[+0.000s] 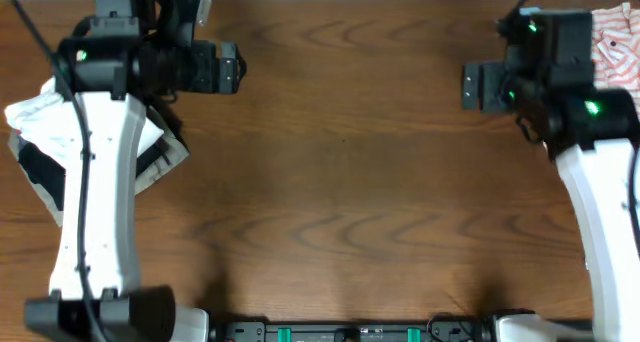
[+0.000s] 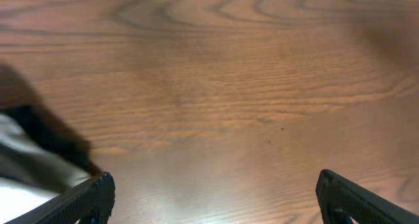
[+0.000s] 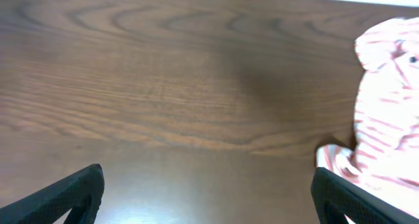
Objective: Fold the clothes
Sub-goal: 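Release the bundle on the stack and lift the left gripper away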
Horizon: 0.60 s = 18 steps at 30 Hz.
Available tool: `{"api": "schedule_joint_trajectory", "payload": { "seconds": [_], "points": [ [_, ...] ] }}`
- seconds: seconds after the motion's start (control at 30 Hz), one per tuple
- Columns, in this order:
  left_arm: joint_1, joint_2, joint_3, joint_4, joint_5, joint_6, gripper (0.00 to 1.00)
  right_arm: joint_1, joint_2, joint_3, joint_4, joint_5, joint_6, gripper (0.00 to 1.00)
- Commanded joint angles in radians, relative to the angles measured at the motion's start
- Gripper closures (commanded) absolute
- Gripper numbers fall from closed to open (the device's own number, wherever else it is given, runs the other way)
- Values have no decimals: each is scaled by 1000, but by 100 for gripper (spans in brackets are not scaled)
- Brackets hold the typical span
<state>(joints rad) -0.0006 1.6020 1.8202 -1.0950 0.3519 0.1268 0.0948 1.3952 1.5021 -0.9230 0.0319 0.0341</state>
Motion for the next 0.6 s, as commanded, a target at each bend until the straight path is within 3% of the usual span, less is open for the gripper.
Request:
{"api": "schedule_joint_trajectory", "payload": {
  "seconds": [0.0, 0.3, 0.47, 0.57],
  "points": [
    [-14, -161, -81, 7, -48, -8, 2, 15, -173, -101, 11, -13, 24, 1],
    [-18, -686, -647, 258, -51, -34, 2, 33, -676, -603, 191, -2, 25, 1],
    [-18, -908, -876, 322, -51, -34, 2, 33, -812, -773, 195, -21, 50, 1],
    [-18, -980, -937, 267, -51, -34, 2, 33, -826, -834, 132, -21, 50, 1]
  ]
}}
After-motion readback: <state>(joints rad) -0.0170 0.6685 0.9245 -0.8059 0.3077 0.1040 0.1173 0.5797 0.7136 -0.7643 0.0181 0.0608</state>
